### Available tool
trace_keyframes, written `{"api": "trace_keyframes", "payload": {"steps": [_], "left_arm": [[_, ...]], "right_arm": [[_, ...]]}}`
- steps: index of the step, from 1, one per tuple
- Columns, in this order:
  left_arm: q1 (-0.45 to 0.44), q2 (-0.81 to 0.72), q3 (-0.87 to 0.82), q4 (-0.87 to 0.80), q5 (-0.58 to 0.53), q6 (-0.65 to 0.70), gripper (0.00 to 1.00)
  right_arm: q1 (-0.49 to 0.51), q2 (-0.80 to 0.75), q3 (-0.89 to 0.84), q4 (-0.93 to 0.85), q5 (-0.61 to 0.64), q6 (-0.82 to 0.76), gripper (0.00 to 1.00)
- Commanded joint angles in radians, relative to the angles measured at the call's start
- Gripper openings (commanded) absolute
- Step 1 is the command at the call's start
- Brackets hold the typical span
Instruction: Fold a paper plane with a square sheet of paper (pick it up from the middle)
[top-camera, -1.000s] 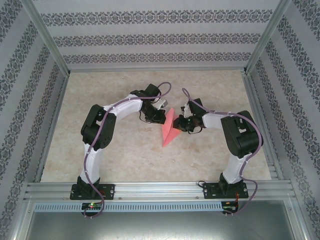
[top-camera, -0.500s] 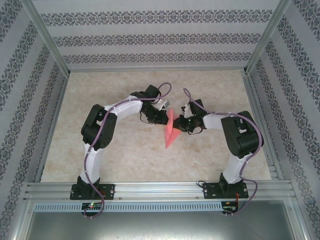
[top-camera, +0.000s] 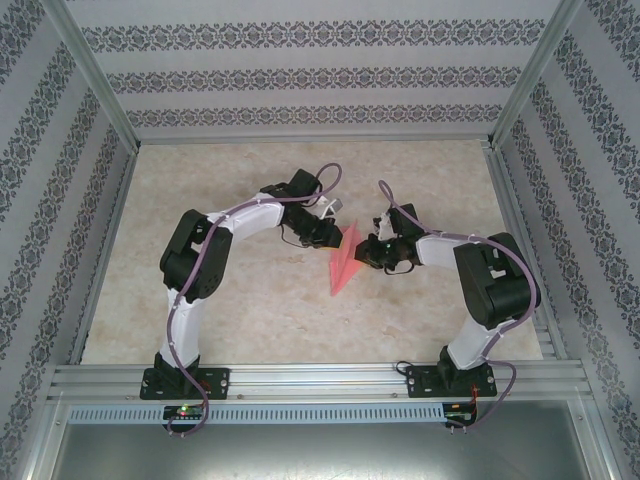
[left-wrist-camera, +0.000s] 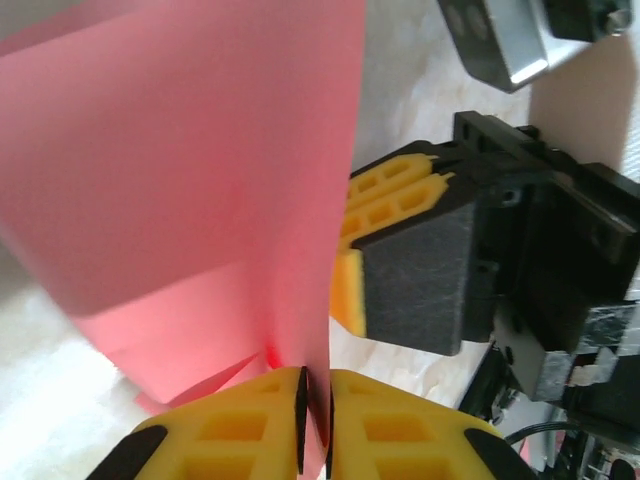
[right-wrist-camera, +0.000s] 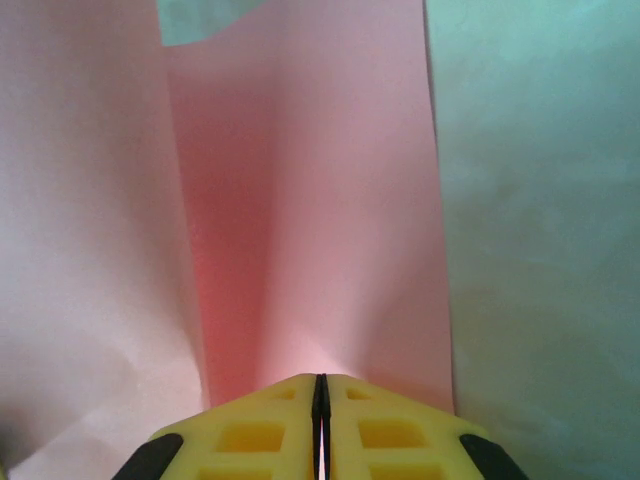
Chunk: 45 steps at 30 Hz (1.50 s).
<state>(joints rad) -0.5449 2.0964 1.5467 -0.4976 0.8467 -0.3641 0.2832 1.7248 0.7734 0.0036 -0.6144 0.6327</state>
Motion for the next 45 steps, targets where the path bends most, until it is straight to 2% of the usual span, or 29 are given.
{"api": "trace_keyframes", "payload": {"steps": [1,7,20,45], "left_arm": [[-0.016,-0.022,-0.016,0.049,0.049,-0.035,0.17],[-0.033,0.016,-0.023,0.114,0.08,-0.085,0.17],[-0.032,0.116,-0.009,0.128,0.092,-0.09,0.17],[0.017,0.157,0.032,-0.017,-0.007,0.018,0.15]], "right_arm": [[-0.007,0.012,-0.02,0.018,-0.001,0.011,0.11],[-0.007,0.017,-0.03,0.049,-0.018,0.022,0.1],[-0.007,0.017,-0.05,0.103,-0.048,0.045,0.09],[0.005,0.019,-0.031,0.107,-0.063,0.038,0.09]]}}
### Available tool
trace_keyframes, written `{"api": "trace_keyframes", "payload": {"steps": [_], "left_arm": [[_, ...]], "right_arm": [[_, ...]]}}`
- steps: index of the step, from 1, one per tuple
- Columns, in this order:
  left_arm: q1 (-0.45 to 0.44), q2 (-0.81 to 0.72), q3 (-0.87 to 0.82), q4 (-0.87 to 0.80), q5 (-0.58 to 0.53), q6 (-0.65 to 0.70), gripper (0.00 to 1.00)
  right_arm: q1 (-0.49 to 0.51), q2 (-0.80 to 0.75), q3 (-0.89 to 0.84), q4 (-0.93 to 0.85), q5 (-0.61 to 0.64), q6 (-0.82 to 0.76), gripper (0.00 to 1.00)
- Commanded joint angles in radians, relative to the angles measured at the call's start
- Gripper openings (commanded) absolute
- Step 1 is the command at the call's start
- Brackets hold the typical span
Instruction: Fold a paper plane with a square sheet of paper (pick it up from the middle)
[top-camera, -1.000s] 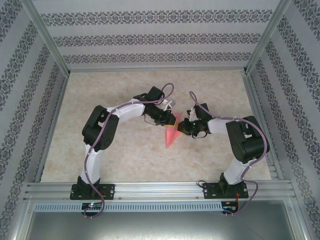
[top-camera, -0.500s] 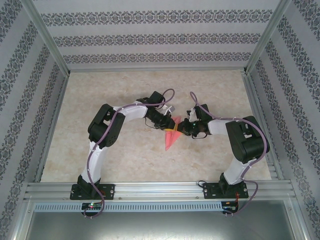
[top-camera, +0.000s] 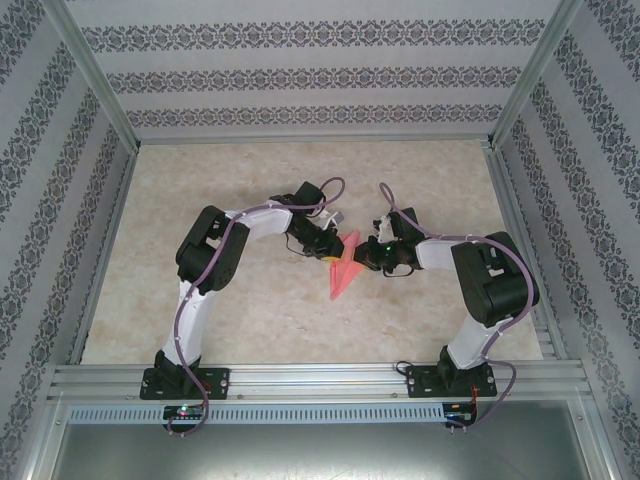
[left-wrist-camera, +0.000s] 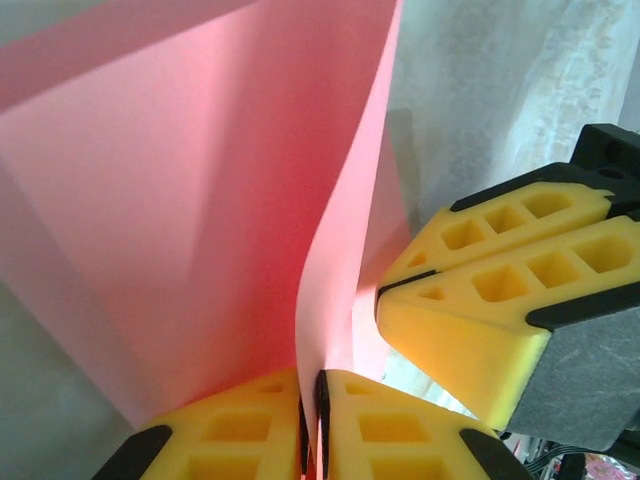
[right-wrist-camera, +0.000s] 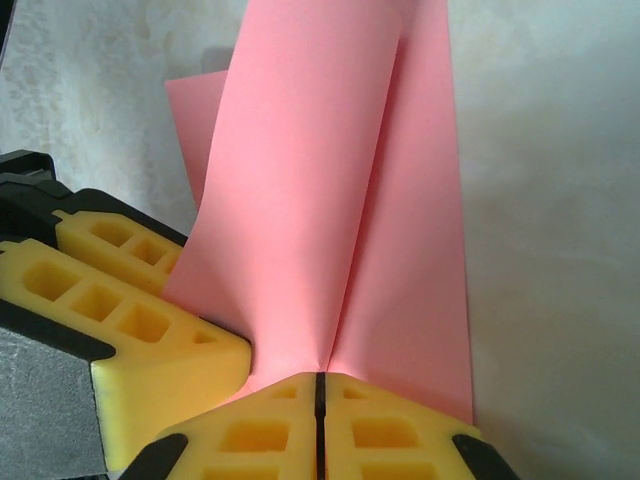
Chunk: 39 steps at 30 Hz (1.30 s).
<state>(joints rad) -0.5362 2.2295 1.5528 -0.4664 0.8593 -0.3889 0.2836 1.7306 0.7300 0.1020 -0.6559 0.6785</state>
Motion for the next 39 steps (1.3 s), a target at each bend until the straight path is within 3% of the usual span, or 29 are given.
{"api": "trace_keyframes", "payload": {"steps": [1,18,39], "left_arm": [[0.01,0.029,0.026,-0.056,-0.026,0.05,0.15],[0.013,0.059,0.046,-0.109,-0.066,0.1,0.15],[0.028,-0.003,0.032,-0.103,-0.064,0.086,0.15]], "right_arm": [[0.008,0.014,0.015,0.01,-0.025,-0.009,0.09],[0.067,-0.016,0.033,0.021,-0.042,-0.004,0.09],[0.106,0.068,0.017,0.083,-0.043,0.016,0.08]]}}
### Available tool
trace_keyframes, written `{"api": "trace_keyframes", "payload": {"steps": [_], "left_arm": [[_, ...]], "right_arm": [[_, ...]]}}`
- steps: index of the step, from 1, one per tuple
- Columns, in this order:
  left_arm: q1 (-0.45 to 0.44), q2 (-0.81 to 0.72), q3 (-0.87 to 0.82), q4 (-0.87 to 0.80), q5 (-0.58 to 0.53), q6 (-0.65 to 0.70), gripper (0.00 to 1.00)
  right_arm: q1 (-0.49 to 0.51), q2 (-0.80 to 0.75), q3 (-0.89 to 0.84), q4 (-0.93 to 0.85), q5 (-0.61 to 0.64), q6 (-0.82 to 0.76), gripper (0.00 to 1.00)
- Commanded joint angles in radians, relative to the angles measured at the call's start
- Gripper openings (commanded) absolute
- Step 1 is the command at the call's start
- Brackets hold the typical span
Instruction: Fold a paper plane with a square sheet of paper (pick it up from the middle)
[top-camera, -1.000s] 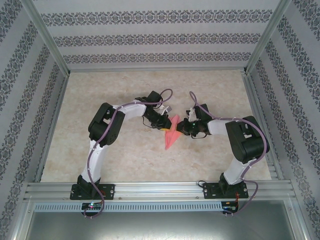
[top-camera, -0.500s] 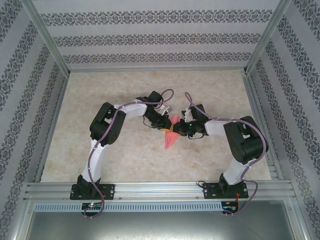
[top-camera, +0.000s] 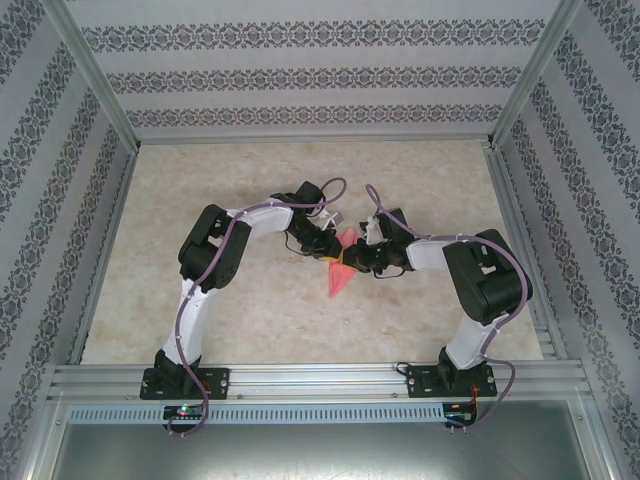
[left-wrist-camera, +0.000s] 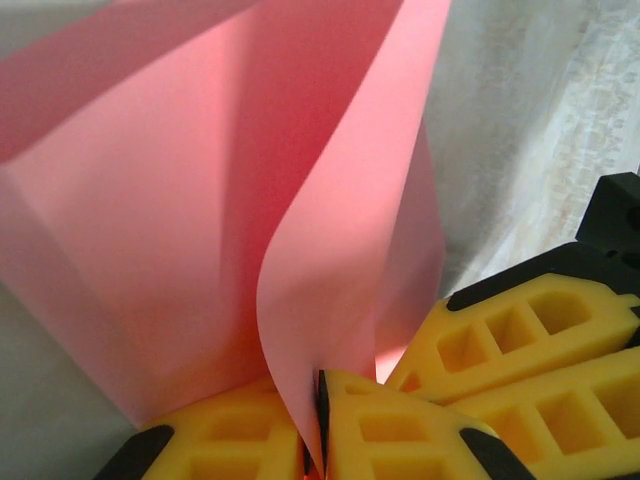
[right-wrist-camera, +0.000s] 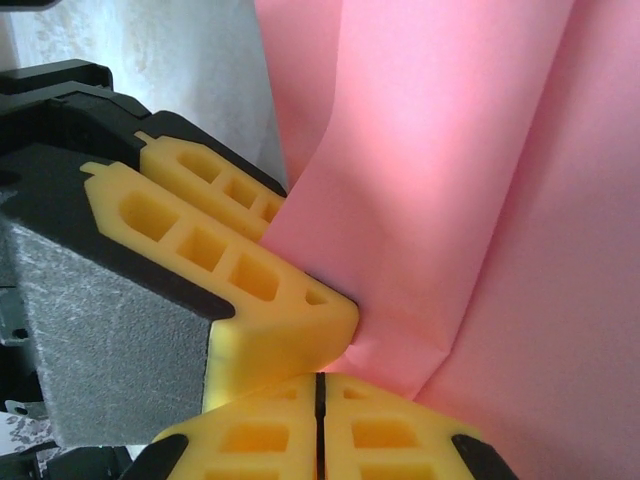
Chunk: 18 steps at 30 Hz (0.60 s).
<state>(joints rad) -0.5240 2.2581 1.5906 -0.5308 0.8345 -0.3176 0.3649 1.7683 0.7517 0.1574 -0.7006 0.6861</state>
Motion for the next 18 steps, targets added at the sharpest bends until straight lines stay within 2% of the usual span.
{"api": "trace_keyframes", "payload": {"steps": [1,18], "left_arm": [[0.018,-0.036,-0.009,-0.037,-0.039,0.012,0.15],[0.027,-0.085,-0.045,-0.01,-0.023,-0.001,0.15]], "right_arm": [[0.023,0.027,-0.007,0.032,0.001,0.013,0.09],[0.017,-0.011,-0.032,0.094,-0.001,0.06,0.08]]}}
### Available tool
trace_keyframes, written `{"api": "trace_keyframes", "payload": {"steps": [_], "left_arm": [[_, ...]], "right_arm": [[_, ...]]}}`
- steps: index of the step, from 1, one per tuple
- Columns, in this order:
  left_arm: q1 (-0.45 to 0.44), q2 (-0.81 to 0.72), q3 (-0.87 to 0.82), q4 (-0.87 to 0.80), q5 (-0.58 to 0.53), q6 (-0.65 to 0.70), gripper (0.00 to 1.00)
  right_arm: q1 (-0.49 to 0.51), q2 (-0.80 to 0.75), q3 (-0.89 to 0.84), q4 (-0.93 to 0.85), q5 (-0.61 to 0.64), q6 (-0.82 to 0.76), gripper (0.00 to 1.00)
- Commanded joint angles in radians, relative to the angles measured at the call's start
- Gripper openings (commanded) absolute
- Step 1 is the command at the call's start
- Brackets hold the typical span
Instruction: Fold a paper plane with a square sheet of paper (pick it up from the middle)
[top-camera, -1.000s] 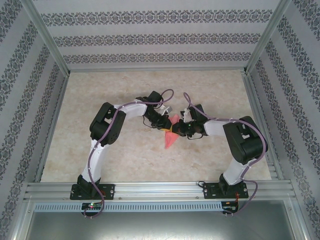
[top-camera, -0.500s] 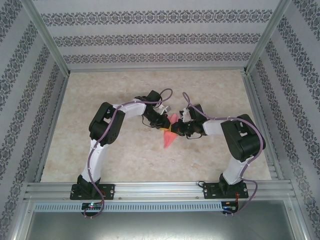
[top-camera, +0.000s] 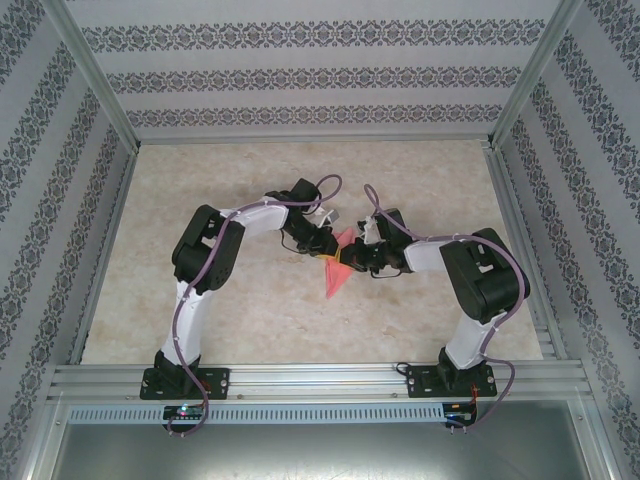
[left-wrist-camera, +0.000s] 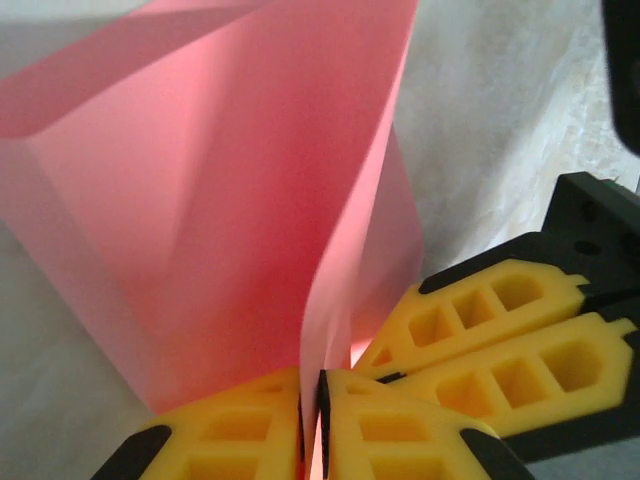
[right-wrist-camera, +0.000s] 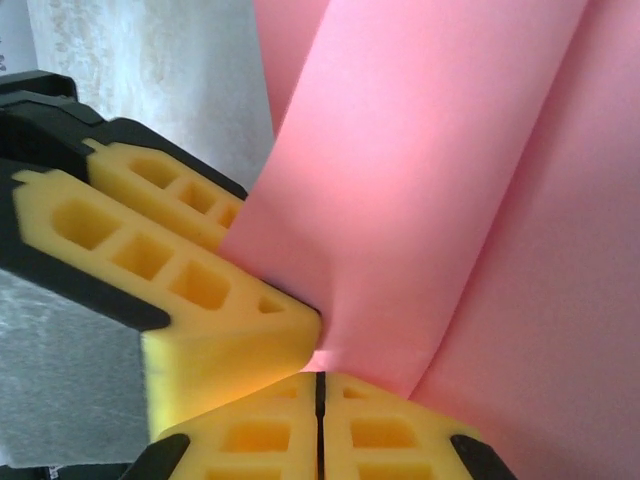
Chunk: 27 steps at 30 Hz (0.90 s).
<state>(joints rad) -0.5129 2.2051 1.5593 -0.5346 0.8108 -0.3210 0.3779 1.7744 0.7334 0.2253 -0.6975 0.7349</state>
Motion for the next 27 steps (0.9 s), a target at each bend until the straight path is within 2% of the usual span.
{"api": "trace_keyframes", "payload": {"steps": [1,9,22,27], "left_arm": [[0.016,-0.027,-0.012,-0.007,0.004,0.004,0.15],[0.016,-0.001,-0.005,-0.011,0.006,0.01,0.14],[0.016,0.005,0.027,-0.036,-0.014,0.018,0.14],[0.016,-0.016,0.044,-0.064,-0.04,0.027,0.17]], "right_arm": [[0.002,-0.02,-0.014,0.031,-0.004,0.017,0.08],[-0.022,-0.007,0.0,0.044,0.004,0.046,0.05],[-0.008,0.067,0.029,0.04,-0.003,0.04,0.05],[-0.002,0.084,0.033,0.025,0.006,0.03,0.05]]}}
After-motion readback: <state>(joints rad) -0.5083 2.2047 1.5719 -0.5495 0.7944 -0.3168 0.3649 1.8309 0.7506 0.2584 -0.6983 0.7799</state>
